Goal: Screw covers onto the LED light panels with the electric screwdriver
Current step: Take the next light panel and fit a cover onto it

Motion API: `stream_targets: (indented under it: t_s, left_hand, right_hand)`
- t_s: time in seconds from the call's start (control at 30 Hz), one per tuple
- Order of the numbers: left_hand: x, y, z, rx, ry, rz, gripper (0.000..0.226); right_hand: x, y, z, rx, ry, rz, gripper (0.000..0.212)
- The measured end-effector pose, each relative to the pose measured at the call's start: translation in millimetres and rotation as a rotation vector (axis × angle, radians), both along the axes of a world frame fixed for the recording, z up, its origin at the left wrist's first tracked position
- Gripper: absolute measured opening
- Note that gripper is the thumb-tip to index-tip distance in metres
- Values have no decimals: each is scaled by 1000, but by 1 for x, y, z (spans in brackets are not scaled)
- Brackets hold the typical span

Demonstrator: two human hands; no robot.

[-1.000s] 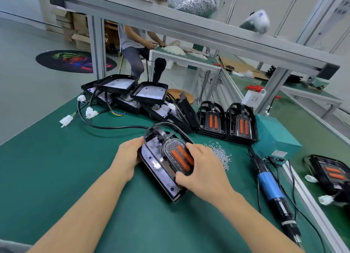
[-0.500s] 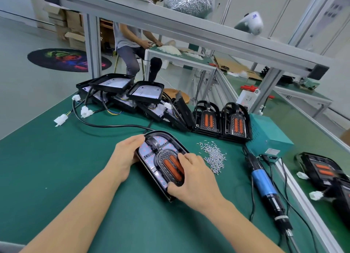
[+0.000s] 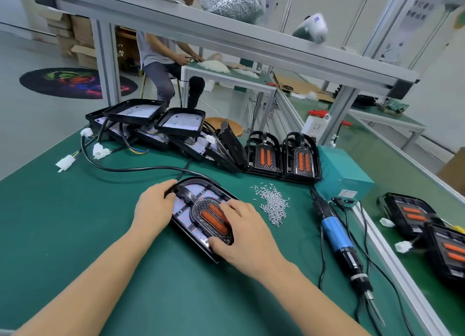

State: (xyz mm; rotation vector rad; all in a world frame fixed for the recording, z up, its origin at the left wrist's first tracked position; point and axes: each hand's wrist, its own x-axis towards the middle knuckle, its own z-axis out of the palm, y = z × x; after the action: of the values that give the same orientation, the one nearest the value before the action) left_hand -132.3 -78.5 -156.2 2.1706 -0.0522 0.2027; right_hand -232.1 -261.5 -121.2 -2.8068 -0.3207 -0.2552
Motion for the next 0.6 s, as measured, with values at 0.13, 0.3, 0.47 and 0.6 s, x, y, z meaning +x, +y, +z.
stream_targets:
  t_s: [0.13, 0.3, 0.47, 0.6]
  left_hand:
    - [-1, -1, 2, 287, 20, -7, 43]
    - [2, 5, 6, 320, 53, -53, 45]
    - [9, 8, 12, 353, 76, -100, 43]
    - [10, 2, 32, 522, -16, -17, 34]
  right_hand:
    - [3, 4, 0, -32, -13, 18, 61]
    - [-2, -14, 14, 127, -62, -27, 54]
    - [-16, -97, 21, 187, -63, -401, 42]
    - [-32, -163, 13, 183, 43, -717, 33]
